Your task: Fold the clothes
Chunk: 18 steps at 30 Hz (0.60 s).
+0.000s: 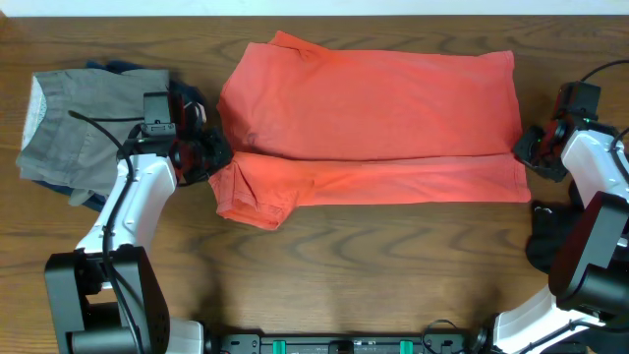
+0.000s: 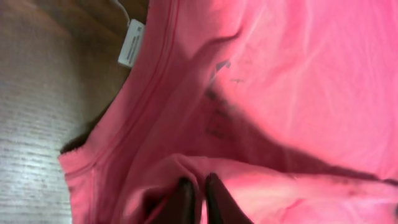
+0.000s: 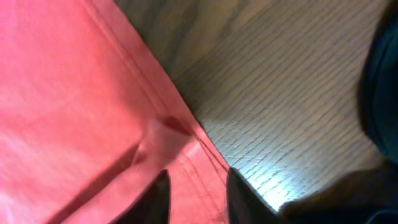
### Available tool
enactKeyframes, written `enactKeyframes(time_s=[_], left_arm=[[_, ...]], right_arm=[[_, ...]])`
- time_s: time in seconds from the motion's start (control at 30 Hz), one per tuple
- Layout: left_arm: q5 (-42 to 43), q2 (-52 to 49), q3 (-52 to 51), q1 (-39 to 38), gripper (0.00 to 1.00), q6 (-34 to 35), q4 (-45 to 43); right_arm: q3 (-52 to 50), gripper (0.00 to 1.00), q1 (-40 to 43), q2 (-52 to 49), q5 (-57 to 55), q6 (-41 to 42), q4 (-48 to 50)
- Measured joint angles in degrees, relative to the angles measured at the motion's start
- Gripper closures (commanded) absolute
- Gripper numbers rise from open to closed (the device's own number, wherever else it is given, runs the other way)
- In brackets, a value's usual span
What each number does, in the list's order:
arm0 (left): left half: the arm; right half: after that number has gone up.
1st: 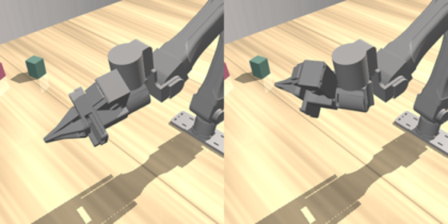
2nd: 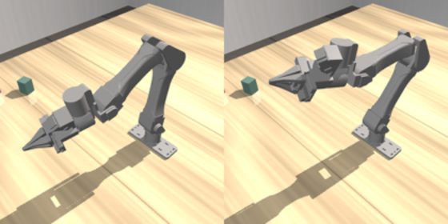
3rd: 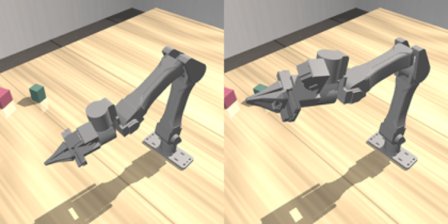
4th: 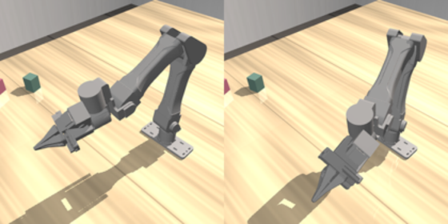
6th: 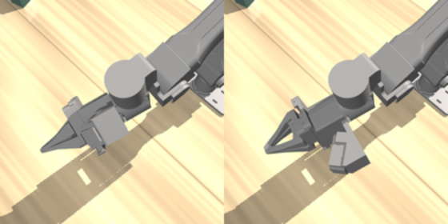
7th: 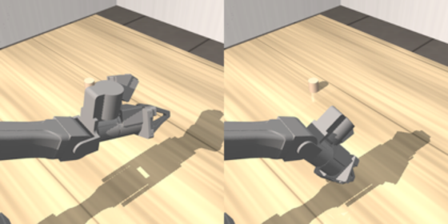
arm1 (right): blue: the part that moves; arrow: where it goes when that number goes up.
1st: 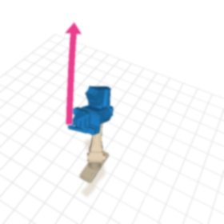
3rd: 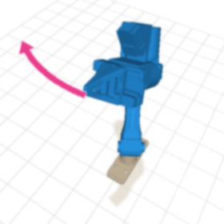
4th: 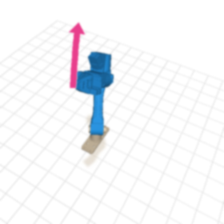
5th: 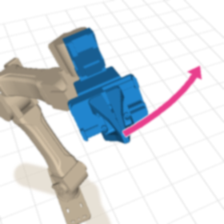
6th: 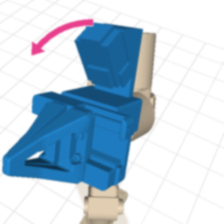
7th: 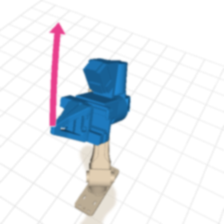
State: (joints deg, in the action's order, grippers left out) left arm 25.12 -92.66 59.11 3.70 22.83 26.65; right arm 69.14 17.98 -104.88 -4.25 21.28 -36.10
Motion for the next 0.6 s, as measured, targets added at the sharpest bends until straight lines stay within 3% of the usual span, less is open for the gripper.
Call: enactKeyframes(time_s=[0.03, 0.1, 0.37, 0.6], left_arm=[[0.04, 0.02, 0.0, 0.02, 0.27, 0.09, 0.2], [0.37, 0.02, 0.0, 0.04, 0.2, 0.07, 1.73], [3.13, 0.02, -0.07, -0.5, 0.18, -2.91, 15.63], [4.11, 0.02, -0.07, -6.08, 0.18, -7.54, 18.36]], right_arm=[[0.0, 0.59, 0.0, 0.0, 0.15, -0.22, -0.09], [0.0, 0.59, 0.0, 0.0, 0.28, -0.31, -0.52], [-0.15, 0.59, 0.0, 0.0, 0.52, -0.31, -5.75], [-3.72, 0.59, -0.04, 0.0, 0.66, -0.31, -5.18]])
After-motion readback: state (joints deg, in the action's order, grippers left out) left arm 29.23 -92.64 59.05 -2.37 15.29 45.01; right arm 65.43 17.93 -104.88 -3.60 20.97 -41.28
